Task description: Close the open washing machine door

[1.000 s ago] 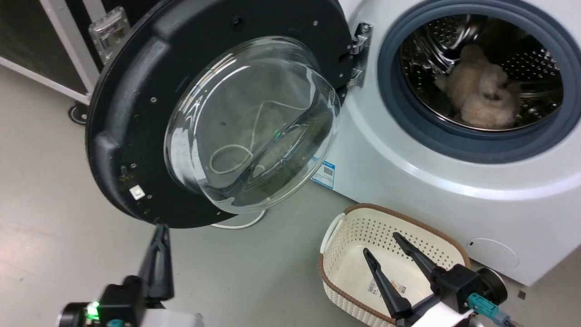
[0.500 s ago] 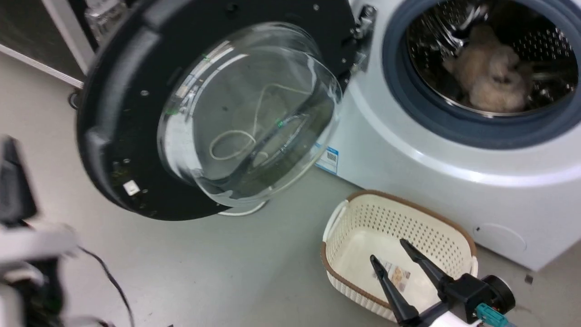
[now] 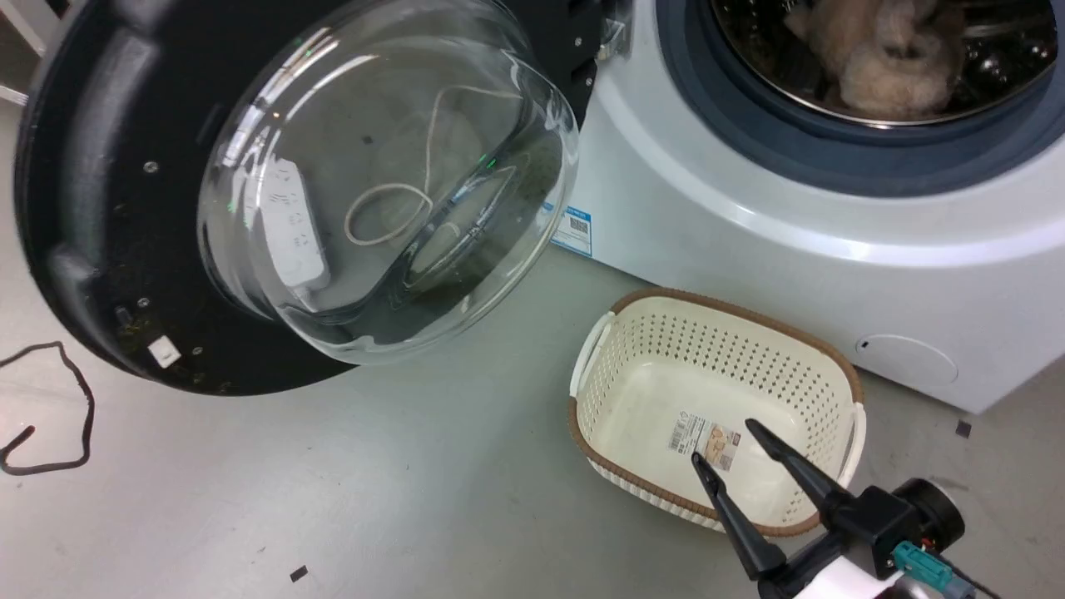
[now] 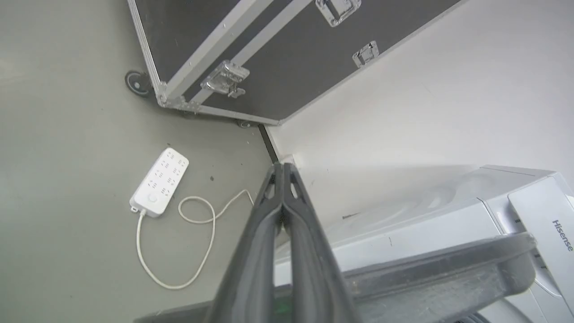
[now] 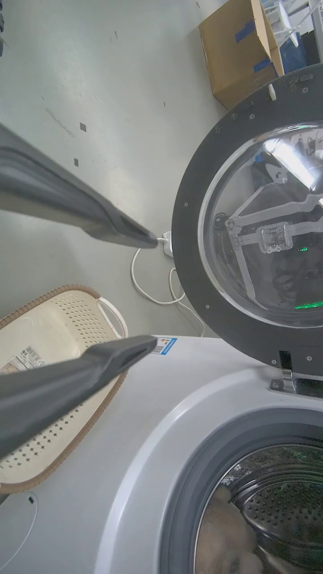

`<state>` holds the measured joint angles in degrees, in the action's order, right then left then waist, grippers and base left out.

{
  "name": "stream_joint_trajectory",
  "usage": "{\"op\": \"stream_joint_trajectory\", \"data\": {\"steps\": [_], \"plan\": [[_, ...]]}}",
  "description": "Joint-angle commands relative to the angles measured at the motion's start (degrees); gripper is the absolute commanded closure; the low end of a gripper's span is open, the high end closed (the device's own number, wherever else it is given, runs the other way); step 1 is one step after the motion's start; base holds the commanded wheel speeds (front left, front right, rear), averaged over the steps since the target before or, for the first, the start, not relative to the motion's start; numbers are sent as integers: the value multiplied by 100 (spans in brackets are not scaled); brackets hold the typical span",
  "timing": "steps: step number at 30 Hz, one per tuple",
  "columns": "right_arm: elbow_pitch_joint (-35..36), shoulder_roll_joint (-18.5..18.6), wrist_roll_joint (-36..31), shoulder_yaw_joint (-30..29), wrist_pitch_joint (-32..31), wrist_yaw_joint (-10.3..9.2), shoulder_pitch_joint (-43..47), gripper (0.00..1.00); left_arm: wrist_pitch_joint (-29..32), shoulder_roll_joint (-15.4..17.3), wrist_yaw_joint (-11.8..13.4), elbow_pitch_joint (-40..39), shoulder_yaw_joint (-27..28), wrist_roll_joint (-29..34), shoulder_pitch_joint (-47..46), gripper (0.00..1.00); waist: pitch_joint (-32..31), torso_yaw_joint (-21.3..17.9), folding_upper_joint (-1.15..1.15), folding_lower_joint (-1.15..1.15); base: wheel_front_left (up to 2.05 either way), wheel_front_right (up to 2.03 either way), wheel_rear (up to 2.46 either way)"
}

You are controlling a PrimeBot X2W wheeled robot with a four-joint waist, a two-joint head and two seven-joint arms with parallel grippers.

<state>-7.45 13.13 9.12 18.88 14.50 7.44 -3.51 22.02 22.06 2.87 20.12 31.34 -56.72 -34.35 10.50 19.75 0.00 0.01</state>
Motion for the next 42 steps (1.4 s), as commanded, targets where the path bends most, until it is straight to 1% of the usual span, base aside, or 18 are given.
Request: {"op": "stream_joint_trajectory", "data": {"steps": [1, 4, 7, 11, 15, 21, 27, 30, 34, 38, 40, 41, 42], "plan": [[27, 67, 25, 31, 50, 5, -116, 0, 266, 11, 43, 159, 50, -196, -123, 100, 79, -55, 0, -1, 0, 0, 0], [38, 138, 45, 81, 50, 5, -188, 0, 875, -42, 36, 347, -14, -553, -176, 100, 165, -104, 0, -1, 0, 0, 0], [39, 209, 71, 78, 50, 5, -222, 0, 1399, -105, -29, 357, -204, -727, -100, 100, 220, -129, 0, -1, 0, 0, 0], [22, 246, 99, 96, 50, 5, -252, 0, 1788, -190, -128, 219, -314, -904, 38, 100, 238, -177, 0, -1, 0, 0, 0], [-24, 206, 134, 88, 50, 5, -266, 0, 2148, -212, -192, -20, -334, -1064, 330, 100, 138, -266, 0, -1, 0, 0, 0], [-103, 41, 143, -41, 50, 5, -204, 0, 2948, -377, -239, -798, -436, -1423, 1065, 100, -171, -382, 0, -1, 0, 0, 0], [-186, -145, 89, -192, 50, 5, -92, 0, 3465, -815, -148, -1819, -673, -1653, 1882, 100, -538, -509, 0, -1, 0, 0, 0], [-215, -215, 58, -288, 50, 5, -58, 0, 3578, -1139, -77, -2270, -833, -1725, 2264, 100, -693, -626, 0, -1, 0, 0, 0], [-220, -271, 8, -438, 50, 5, -19, 0, 3659, -1527, -109, -2635, -1098, -1786, 2729, 100, -824, -843, 0, -1, 0, 0, 0], [-214, -273, -46, -529, 50, 5, -18, 0, 3508, -1834, -94, -2924, -1490, -1965, 3173, 100, -850, -1179, 0, -1, 0, 0, 0], [-201, -258, -63, -594, 50, 5, -19, 0, 3323, -1891, -86, -3018, -1781, -2100, 3364, 100, -827, -1365, 0, -1, 0, 0, 0], [-164, -236, -79, -714, 50, 5, -27, 0, 2906, -1912, -130, -2984, -2329, -2413, 3534, 100, -736, -1675, 0, -1, 0, 0, 0], [-158, -219, -95, -737, 50, 5, -30, 0, 2727, -1914, -161, -2933, -2541, -2524, 3562, 100, -697, -1790, 0, -1, 0, 0, 0]]}}
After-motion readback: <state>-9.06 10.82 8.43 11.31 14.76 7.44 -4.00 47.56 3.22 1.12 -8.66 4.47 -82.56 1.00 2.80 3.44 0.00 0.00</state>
